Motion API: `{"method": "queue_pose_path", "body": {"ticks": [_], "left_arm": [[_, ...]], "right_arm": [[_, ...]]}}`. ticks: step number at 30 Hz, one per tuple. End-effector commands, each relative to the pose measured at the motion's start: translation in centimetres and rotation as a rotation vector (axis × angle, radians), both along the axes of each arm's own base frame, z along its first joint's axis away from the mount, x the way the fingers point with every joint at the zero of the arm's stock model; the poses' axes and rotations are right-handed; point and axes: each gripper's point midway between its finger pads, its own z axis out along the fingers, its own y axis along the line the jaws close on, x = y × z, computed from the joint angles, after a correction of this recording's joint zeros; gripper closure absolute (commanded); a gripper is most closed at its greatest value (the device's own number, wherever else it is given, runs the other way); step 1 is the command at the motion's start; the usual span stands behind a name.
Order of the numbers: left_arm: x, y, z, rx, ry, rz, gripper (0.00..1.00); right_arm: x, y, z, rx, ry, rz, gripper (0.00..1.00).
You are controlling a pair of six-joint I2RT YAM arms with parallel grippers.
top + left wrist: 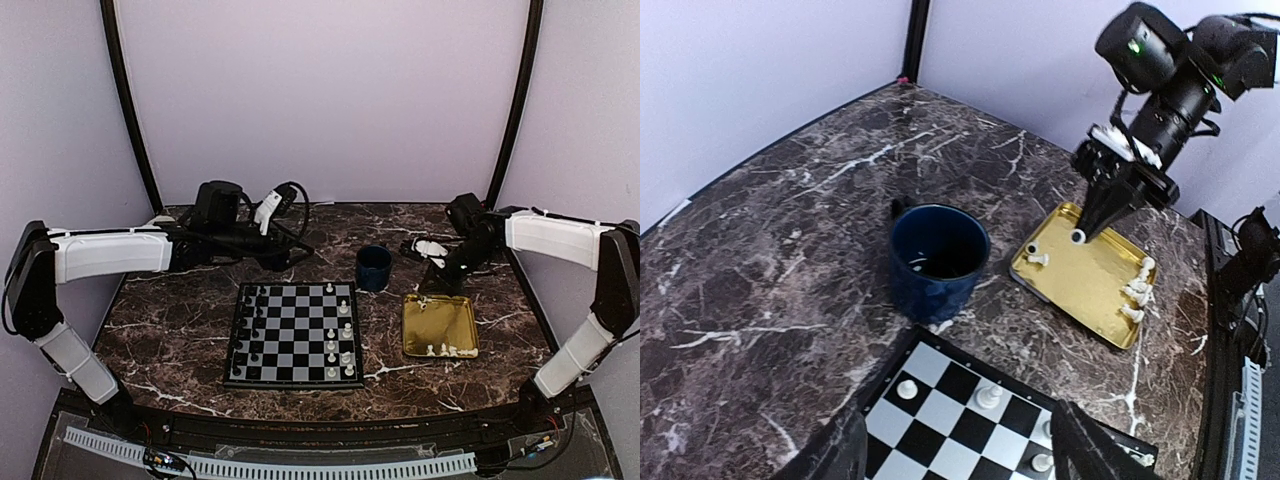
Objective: Set up the chess pieces on the board
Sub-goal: Place the pawn on the chessboard.
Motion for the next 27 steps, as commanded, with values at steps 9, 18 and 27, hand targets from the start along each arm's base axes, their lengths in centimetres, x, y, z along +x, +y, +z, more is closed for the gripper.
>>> {"method": "queue_pose_path", "body": {"ticks": [9, 18, 27], "left_arm": [[0.8, 1.4, 3.2, 0.025, -0.113, 0.105, 0.35], [3.8, 9.2, 8.5, 0.011, -0.255, 0.364, 0.33], [3.7, 10.5, 10.0, -0.019, -0.292, 0.383, 0.33]], "right_arm": [[0.6, 7.8, 4.1, -0.150, -0.110, 0.212, 0.92], [2.2, 14.5, 2.6, -0.474, -0.278, 0.441, 0.92], [2.0, 19.8, -0.3, -0.809, -0.459, 0.677, 0.92]]}}
